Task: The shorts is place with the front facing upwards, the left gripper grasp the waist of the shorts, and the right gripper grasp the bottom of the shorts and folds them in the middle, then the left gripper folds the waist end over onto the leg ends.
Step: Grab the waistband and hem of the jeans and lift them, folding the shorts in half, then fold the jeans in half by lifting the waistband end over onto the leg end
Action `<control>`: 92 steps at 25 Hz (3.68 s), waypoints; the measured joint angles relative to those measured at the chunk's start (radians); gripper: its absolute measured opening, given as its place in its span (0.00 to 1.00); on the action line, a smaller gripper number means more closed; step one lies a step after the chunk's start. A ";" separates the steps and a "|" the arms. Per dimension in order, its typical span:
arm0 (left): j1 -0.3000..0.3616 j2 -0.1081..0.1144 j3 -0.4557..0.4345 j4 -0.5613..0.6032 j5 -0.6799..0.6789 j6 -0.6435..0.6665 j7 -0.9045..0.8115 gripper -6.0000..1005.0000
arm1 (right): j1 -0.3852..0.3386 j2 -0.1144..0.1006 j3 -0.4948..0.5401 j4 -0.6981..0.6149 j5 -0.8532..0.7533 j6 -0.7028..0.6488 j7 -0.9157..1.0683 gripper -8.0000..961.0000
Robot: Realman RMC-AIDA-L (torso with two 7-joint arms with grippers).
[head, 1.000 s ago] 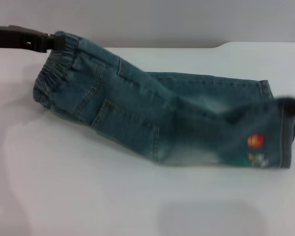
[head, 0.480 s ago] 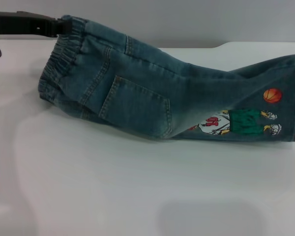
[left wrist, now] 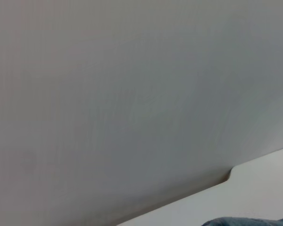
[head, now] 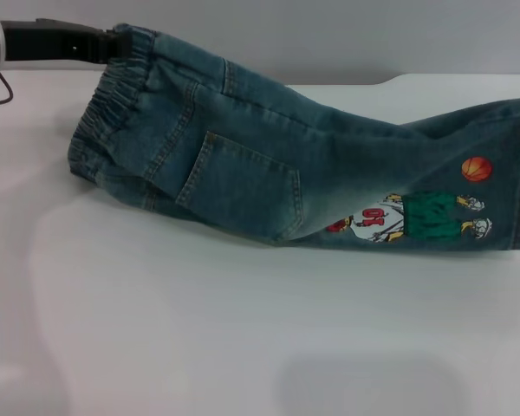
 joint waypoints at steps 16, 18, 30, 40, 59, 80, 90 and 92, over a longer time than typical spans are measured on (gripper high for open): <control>0.007 -0.005 0.046 -0.076 -0.017 -0.108 0.009 0.11 | 0.009 0.011 -0.127 0.198 0.020 0.241 -0.066 0.04; 0.008 -0.005 0.047 -0.079 -0.017 -0.116 0.009 0.11 | 0.009 0.011 -0.133 0.206 0.030 0.261 -0.070 0.04; 0.017 -0.005 0.047 -0.082 -0.024 -0.159 0.000 0.11 | -0.016 0.012 -0.135 0.236 0.047 0.397 -0.104 0.04; 0.024 -0.005 0.059 -0.083 -0.030 -0.198 0.003 0.11 | -0.017 0.012 -0.139 0.318 0.115 0.464 -0.201 0.04; 0.052 -0.005 0.089 -0.148 -0.050 -0.268 -0.002 0.12 | -0.006 0.013 -0.170 0.478 0.206 0.551 -0.359 0.04; 0.063 0.070 0.088 -0.125 -0.067 -0.121 -0.007 0.69 | -0.036 0.013 -0.181 0.433 0.244 0.557 -0.374 0.37; 0.112 0.142 0.052 -0.039 -0.062 0.183 0.159 0.68 | -0.053 0.013 -0.215 0.452 0.350 0.548 -0.454 0.37; 0.123 0.135 0.052 -0.021 -0.050 0.194 0.233 0.68 | -0.046 0.013 -0.227 0.456 0.354 0.547 -0.458 0.37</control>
